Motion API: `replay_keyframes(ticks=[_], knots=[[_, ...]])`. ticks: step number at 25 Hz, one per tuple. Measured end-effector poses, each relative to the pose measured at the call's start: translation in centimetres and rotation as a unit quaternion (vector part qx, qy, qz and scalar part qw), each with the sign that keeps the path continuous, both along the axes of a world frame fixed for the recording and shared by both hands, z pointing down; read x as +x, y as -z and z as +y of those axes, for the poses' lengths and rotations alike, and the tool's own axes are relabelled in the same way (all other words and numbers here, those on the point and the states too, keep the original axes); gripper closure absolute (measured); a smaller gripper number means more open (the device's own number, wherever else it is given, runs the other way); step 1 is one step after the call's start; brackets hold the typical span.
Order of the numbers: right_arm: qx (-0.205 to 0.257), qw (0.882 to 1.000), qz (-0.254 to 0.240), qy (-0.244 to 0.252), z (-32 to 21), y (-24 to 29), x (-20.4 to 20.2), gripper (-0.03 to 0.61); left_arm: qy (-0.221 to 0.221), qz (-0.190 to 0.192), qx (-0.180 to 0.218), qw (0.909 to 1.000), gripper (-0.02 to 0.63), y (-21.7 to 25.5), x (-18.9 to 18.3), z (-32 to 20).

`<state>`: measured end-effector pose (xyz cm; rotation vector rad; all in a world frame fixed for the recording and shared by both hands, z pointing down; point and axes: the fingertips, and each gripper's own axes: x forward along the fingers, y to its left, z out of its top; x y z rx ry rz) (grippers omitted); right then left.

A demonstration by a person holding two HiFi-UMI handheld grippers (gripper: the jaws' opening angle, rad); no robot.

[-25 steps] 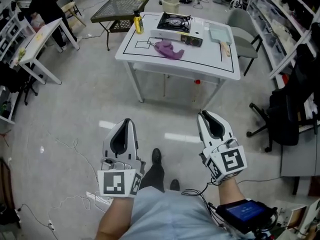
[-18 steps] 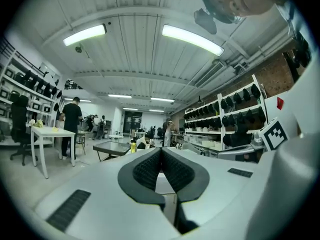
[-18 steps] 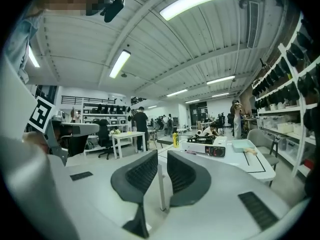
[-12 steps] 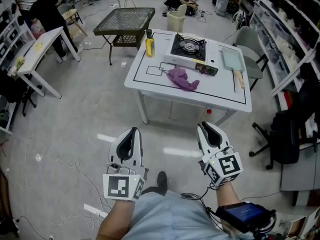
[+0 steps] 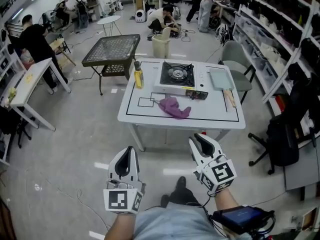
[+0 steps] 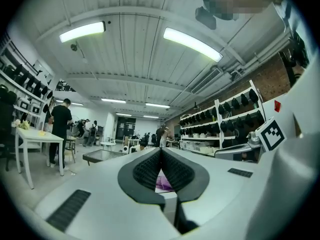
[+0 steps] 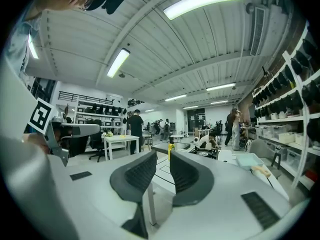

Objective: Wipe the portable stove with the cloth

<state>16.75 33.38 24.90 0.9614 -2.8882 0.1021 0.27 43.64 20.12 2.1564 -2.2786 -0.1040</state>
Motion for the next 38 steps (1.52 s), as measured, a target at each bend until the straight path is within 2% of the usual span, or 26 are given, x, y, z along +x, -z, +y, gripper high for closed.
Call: replay_keyframes(ticks=[7,11,16,23,29,34,38], knots=[[-0.023,1.0,0.002,0.008,-4.1,-2.7,-1.2,0.474,-0.009,0.005,-0.018,0.9998,0.595,-2.4,-1.0,-5.0],[-0.044,0.999,0.0,0.029,-7.8,-5.0,-2.3,0.417,-0.013,0.004,-0.04,0.9991,0.595,-4.4,-1.3,-9.5],[-0.074,0.996,0.003,0.054,-13.2,-7.5,-3.7,0.379,-0.013,-0.003,-0.068,0.9976,0.595,-5.7,-2.0,-16.1],[-0.048,0.991,0.028,0.121,-19.8,-7.0,-6.1,0.341,-0.009,-0.031,-0.066,0.9973,0.595,-3.7,-1.8,-24.6],[0.002,0.981,0.045,0.191,-23.0,-5.7,-8.4,0.334,0.006,-0.047,-0.03,0.9984,0.595,-1.1,-2.3,-28.9],[-0.004,0.972,0.065,0.225,-24.4,-6.4,-10.5,0.33,0.022,-0.051,-0.03,0.998,0.595,-1.3,-3.8,-30.0],[-0.017,0.963,0.103,0.247,-25.3,-9.0,-12.8,0.328,0.033,-0.04,-0.047,0.9975,0.595,-2.9,-5.9,-31.4]])
